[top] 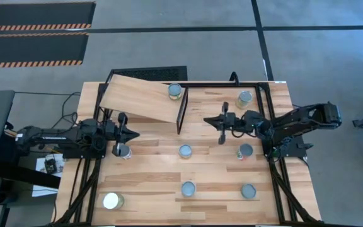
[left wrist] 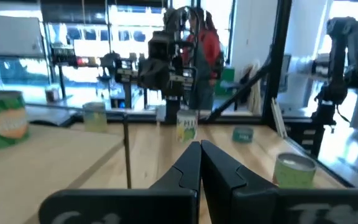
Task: Pick and place cans onto a shelf
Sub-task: Put the canned mushrooms on the shelf
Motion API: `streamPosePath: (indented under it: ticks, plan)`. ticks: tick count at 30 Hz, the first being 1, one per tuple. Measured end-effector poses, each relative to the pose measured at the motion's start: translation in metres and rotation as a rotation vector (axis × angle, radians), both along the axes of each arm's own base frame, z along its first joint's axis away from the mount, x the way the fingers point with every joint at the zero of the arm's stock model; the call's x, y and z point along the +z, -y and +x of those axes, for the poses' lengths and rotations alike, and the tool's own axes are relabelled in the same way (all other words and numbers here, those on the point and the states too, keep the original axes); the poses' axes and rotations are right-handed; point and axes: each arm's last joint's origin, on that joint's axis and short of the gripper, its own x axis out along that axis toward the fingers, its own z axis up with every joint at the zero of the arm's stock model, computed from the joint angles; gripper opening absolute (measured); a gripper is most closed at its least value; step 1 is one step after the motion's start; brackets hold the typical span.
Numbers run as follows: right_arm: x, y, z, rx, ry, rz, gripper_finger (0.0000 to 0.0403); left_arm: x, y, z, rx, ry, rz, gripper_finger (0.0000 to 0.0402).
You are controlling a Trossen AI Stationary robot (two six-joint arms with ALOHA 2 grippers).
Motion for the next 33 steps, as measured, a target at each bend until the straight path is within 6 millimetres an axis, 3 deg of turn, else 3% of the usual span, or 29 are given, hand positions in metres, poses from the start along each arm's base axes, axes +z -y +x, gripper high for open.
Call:
streamPosePath:
  ticks: [7,15,24,33]
  plan:
    - [-0.012,-0.001,-0.014,-0.020,0.010,0.024,0.0001,0.018,0.004,0.028,-0.011,-0.134,0.022,0.0000]
    - [-0.009,0.000,-0.014,-0.032,0.038,0.011,0.0002,0.035,0.014,0.082,-0.054,-0.265,0.107,0.0000]
    - [-0.009,0.000,-0.014,-0.038,0.029,-0.031,0.0005,0.018,0.032,0.144,-0.143,-0.439,0.185,0.0000]
    - [-0.010,0.002,-0.014,-0.049,0.027,-0.032,0.0005,-0.008,0.051,0.191,-0.146,-0.571,0.259,0.0000]
